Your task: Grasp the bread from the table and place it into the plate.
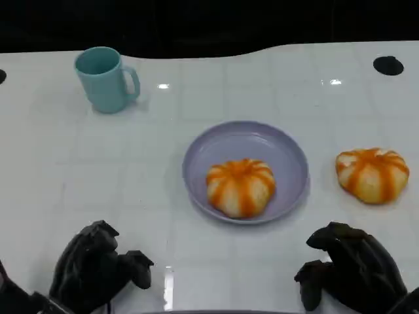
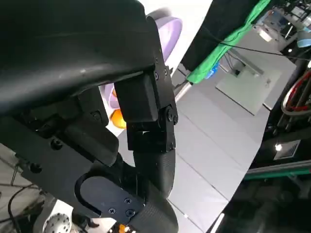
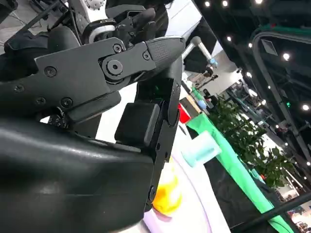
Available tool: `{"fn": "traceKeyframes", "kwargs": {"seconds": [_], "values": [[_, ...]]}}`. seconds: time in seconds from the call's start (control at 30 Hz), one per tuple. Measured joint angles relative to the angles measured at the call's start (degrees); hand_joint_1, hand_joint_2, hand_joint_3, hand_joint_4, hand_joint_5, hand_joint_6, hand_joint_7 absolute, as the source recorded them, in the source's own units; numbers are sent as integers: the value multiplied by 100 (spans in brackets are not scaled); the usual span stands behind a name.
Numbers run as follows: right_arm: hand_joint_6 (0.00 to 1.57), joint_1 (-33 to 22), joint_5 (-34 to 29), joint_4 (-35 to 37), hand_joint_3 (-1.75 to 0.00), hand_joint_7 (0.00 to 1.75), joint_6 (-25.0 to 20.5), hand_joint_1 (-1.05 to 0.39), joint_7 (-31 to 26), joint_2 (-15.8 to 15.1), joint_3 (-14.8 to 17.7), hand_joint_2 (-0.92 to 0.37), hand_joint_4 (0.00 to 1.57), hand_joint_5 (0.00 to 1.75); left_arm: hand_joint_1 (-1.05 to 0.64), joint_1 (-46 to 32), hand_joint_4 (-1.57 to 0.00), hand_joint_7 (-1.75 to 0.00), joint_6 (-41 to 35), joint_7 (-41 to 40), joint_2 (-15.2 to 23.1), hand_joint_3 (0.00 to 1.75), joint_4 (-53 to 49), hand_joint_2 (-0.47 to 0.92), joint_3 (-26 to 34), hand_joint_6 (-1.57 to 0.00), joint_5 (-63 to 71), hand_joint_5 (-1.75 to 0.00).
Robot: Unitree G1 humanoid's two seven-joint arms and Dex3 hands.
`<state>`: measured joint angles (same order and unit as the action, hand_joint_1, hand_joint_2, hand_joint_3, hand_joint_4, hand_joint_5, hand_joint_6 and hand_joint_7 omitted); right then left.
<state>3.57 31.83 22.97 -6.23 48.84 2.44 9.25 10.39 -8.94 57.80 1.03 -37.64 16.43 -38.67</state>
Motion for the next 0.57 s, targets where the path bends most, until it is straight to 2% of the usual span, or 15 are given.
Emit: {"fn": "traceKeyframes", "kwargs": {"seconds": [0.37,0.57], "values": [[157,-54,3,-116,-1,34,-10,-73,-33,-2,-2,-91,152,80,-105,-189,-157,-45,223,-137,-79,1,407,55,-179,-157,370,-67],[157,-57,3,-116,-1,33,-45,-73,-37,-5,-2,-91,152,80,-101,-197,-157,-39,208,-226,-76,0,499,54,-264,-157,498,-62]]}}
